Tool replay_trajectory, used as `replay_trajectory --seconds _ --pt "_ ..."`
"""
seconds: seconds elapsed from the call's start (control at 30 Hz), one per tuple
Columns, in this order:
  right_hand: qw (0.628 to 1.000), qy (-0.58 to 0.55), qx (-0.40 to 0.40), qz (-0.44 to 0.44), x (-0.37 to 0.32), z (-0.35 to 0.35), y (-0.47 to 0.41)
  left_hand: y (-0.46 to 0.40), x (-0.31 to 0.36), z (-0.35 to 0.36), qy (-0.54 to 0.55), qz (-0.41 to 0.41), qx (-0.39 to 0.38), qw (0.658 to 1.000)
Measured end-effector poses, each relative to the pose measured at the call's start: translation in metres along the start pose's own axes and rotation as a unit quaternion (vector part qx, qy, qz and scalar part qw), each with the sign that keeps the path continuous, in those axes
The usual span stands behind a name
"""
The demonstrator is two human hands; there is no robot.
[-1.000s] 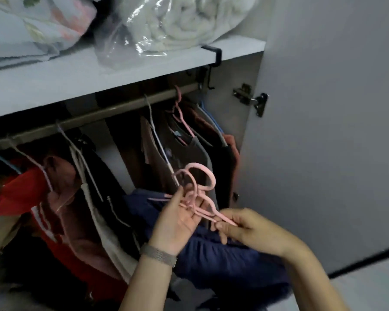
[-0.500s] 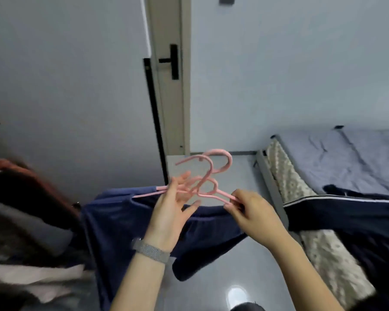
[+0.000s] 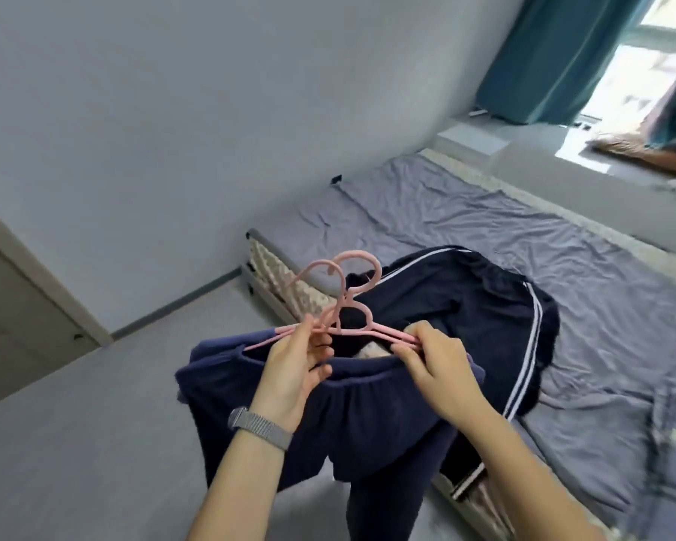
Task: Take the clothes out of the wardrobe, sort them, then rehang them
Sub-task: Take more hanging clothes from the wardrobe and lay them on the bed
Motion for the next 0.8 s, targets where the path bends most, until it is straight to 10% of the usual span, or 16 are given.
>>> replay_trajectory --seconds 0.17,0.3,0.47,0.8 --pt "0.997 0.063 0.006 0.051 0.062 -0.032 -0.033 -0.061 0.023 0.024 -0.238 0.068 0.012 0.969" --pt "0.993 0.080 0.000 0.090 0.105 -0.048 -0.066 -0.111 0.074 0.041 -0.523 0.342 0.100 0.774" --pt "0.985 0.077 0.006 0.156 0.148 -0.058 -0.099 -0.195 0.091 0.114 -0.663 0.414 -0.001 0.623" --pt "0.971 0.081 0.042 0.223 0.237 -0.127 -0.162 -0.284 0.122 0.253 -0.578 0.448 -0.146 0.666"
Point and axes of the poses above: each hand's wrist, its own y-axis away from the middle knuckle, its own z-axis out of the palm, x = y × z, the point moved 8 cm from there along -y, towards the middle knuckle, and after that the axes turned 8 degrees about -z, right-handed, at the moved point
